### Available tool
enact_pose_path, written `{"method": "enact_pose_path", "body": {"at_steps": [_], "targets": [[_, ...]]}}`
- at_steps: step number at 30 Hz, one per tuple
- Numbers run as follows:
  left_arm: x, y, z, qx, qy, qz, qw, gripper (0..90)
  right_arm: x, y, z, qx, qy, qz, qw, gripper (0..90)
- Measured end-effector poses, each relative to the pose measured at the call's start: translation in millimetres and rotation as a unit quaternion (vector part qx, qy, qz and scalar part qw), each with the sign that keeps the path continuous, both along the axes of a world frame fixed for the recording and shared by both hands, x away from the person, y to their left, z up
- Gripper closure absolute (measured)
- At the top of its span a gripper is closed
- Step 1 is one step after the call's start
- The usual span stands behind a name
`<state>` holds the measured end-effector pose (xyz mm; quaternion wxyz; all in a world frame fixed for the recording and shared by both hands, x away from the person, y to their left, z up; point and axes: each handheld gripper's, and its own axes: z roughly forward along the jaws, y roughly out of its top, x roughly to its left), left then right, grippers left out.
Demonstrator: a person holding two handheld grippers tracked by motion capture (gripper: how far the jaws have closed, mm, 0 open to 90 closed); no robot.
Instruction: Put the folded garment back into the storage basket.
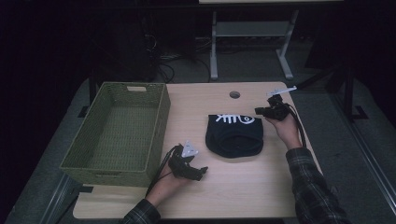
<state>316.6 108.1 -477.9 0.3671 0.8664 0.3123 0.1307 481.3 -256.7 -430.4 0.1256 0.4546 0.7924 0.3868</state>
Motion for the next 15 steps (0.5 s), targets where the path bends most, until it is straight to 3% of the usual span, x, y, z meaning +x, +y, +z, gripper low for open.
{"method": "enact_pose_path", "body": {"at_steps": [6,15], "targets": [[0.0,0.0,0.0,0.0,0.0,0.0,1.0,12.0,9.6,0.9,-20.2,-0.013,0.018,-0.004,0.9998,90.0],[-0.1,-0.1,-0.1,-0.001,0.0,0.0,1.0,12.1,14.2,0.0,-31.3,-0.017,0.03,-0.01,0.9994,90.0]]}}
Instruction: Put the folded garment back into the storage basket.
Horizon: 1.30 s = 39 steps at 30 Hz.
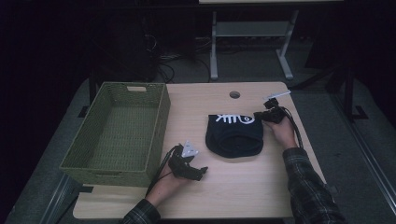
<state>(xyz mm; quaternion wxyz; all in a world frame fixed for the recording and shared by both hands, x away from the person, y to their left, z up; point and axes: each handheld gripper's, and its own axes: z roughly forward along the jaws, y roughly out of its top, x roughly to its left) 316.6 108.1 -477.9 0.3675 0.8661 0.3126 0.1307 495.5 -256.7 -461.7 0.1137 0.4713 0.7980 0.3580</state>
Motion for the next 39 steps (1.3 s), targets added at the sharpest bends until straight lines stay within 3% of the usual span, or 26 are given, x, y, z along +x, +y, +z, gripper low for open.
{"method": "enact_pose_path", "body": {"at_steps": [10,17,29,39], "targets": [[-0.2,0.0,-0.1,-0.001,0.0,0.0,1.0,12.1,-3.3,-2.9,-4.1,0.004,0.018,0.006,0.9998,90.0],[-0.2,0.0,0.0,0.0,0.0,0.0,1.0,12.0,-11.4,-3.1,-1.6,-0.007,0.03,0.021,0.9993,90.0],[-0.2,0.0,0.0,0.0,0.0,0.0,1.0,12.1,-31.8,-2.2,1.6,-0.034,0.031,0.046,0.9978,90.0],[-0.2,0.0,0.0,0.0,0.0,0.0,1.0,12.1,-52.7,-4.9,1.3,-0.026,0.033,0.065,0.997,90.0]]}}
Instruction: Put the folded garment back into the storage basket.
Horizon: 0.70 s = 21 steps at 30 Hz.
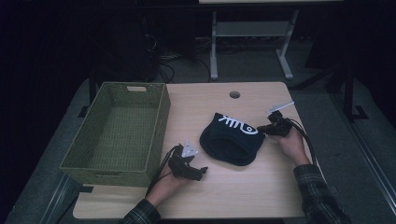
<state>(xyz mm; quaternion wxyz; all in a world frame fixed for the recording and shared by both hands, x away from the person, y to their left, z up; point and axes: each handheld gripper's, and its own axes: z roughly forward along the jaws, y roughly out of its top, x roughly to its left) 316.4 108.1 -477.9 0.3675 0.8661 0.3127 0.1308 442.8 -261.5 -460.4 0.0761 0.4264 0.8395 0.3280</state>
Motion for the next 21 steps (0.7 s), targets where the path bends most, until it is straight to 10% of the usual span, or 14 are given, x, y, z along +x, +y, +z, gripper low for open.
{"method": "enact_pose_path", "body": {"at_steps": [21], "targets": [[-0.2,-0.1,-0.5,-0.002,0.0,0.001,1.0,12.1,-48.9,1.9,0.5,0.003,-0.01,0.043,0.999,90.0]]}}
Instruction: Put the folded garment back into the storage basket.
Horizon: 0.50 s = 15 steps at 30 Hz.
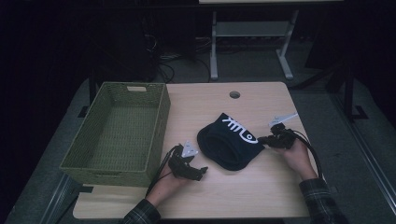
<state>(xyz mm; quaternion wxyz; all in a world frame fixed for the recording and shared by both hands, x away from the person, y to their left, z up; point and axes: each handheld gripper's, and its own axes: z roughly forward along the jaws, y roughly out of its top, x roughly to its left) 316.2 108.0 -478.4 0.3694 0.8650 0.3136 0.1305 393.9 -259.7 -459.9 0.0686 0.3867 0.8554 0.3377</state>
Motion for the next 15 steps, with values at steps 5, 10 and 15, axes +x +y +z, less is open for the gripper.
{"method": "enact_pose_path", "body": {"at_steps": [5,10,15], "targets": [[0.2,0.4,0.3,0.004,0.0,-0.002,1.0,12.0,-13.6,6.4,1.6,-0.001,-0.004,0.015,0.9999,90.0],[0.2,0.4,0.3,0.004,0.0,-0.002,1.0,12.1,-24.0,12.7,1.1,0.0,-0.005,0.032,0.9995,90.0],[0.2,0.4,0.3,0.004,0.0,-0.002,1.0,12.1,-35.8,17.0,2.7,0.0,-0.017,0.039,0.9991,90.0]]}}
